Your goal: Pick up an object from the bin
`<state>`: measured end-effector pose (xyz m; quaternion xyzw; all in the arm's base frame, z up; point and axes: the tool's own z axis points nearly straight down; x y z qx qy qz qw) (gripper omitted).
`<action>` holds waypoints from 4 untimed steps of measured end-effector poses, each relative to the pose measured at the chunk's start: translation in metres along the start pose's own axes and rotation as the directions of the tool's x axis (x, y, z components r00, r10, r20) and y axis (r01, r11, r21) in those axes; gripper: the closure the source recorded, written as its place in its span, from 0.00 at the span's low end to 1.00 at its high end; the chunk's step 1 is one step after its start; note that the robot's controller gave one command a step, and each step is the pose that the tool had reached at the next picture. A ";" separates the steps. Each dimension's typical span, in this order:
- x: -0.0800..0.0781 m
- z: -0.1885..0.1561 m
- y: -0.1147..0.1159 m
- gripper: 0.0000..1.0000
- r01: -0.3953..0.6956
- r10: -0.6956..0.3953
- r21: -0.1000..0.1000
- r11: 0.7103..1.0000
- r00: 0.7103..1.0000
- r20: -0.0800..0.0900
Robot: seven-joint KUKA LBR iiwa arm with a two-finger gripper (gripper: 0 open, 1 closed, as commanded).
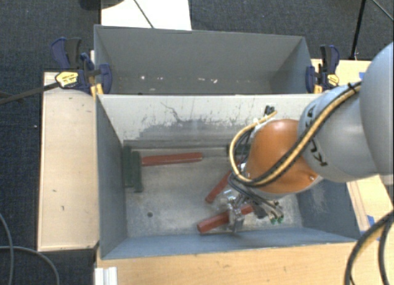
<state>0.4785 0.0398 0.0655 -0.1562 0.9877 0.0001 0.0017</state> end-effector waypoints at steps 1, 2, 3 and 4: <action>0.000 -0.005 0.000 1.00 -0.004 0.004 -0.001 1.000 1.000 -0.002; 0.001 -0.020 0.000 1.00 -0.003 0.003 -0.002 1.000 1.000 -0.007; 0.001 -0.038 0.000 1.00 -0.003 0.003 -0.002 1.000 1.000 -0.008; 0.001 -0.055 0.000 1.00 -0.003 0.003 -0.001 1.000 1.000 -0.005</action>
Offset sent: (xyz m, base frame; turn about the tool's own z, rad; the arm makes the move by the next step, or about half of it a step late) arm 0.0000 0.0000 0.0560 0.0000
